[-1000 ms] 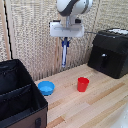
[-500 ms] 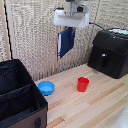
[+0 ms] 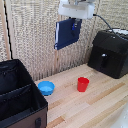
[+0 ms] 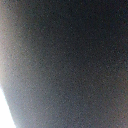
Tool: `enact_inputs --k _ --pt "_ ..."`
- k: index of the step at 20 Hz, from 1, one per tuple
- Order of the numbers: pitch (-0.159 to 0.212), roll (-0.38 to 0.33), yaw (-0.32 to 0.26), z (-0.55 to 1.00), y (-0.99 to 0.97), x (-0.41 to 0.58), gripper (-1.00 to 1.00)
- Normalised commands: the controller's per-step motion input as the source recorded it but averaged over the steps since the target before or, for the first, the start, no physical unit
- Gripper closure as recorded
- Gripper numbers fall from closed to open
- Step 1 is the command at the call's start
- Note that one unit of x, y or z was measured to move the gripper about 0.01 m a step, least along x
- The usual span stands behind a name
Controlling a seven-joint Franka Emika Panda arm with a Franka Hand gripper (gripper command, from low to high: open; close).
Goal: Discover the targeted book and set your gripper to the appropriate amplitude. Smoothly guide your gripper in the direction of the book and snatch it firmly. Search for the back section of the caddy. Move the held book towards the back section and lightly deposit it inside.
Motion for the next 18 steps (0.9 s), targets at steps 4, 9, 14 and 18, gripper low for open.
enact_inputs --k 4,9,14,18 --pt "0.013 0.007 -0.078 0.36 0.82 0.097 1.0" --pt "0.056 0.0 -0.047 0.06 0.92 0.18 1.0" --pt "0.085 0.0 -0.027 0.0 0.94 0.239 1.0" --pt "0.072 0.0 -0.023 0.25 0.91 0.245 1.0"
